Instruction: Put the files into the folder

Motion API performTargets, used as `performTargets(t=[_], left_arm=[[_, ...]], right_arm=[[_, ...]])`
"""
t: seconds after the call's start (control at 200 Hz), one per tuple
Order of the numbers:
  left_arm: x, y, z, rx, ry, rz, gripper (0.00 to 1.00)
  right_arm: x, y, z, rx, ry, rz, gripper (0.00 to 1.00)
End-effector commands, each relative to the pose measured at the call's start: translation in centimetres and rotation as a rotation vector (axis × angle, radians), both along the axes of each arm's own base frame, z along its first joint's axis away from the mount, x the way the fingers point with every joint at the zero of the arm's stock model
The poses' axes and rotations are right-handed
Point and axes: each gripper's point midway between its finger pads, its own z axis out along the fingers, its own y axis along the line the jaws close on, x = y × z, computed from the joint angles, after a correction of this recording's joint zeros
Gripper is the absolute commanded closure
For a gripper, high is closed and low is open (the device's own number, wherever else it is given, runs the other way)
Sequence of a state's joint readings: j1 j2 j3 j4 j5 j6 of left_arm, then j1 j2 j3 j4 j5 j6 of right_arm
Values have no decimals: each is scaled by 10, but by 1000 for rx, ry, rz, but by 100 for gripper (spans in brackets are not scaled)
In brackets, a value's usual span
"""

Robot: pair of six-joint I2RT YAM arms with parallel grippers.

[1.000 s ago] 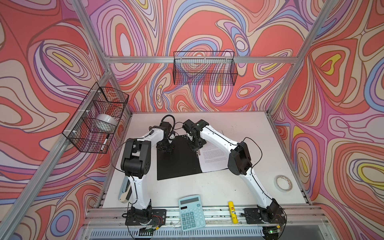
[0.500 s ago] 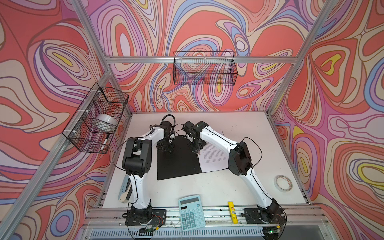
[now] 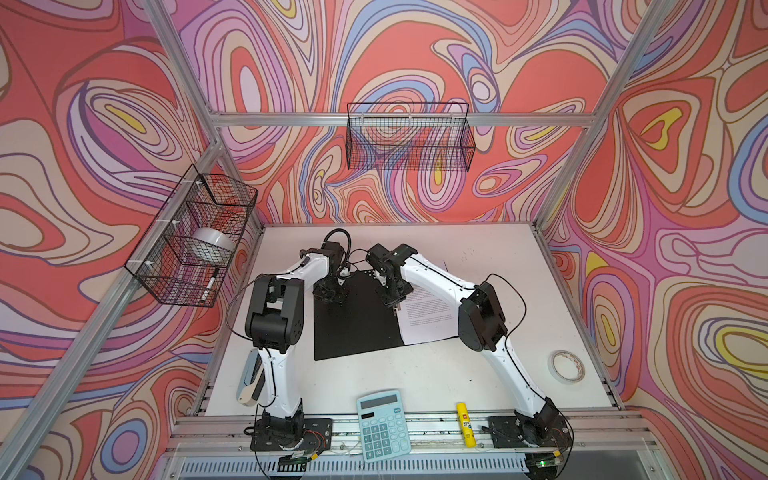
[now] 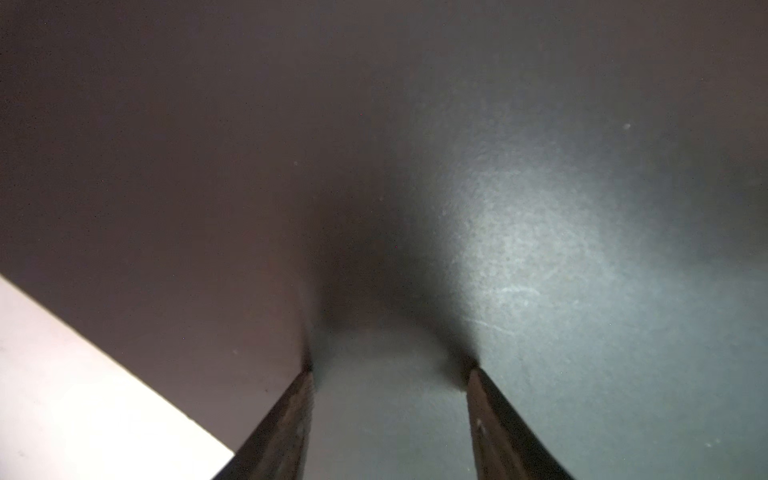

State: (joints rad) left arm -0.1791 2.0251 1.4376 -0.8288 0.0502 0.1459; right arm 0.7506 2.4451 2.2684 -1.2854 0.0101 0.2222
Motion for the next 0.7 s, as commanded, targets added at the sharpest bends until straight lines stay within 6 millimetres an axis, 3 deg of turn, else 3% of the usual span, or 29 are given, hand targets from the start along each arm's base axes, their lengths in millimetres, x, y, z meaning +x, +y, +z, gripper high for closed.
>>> performTargets(t=[0.0, 0.696], left_arm=[[-15, 9, -25, 53, 88, -1, 41], [-15, 9, -26, 57, 94, 5, 41]], right_arm=[[-22, -24, -18, -100, 96, -10, 97], [-25, -34, -28, -45, 140, -59, 97]])
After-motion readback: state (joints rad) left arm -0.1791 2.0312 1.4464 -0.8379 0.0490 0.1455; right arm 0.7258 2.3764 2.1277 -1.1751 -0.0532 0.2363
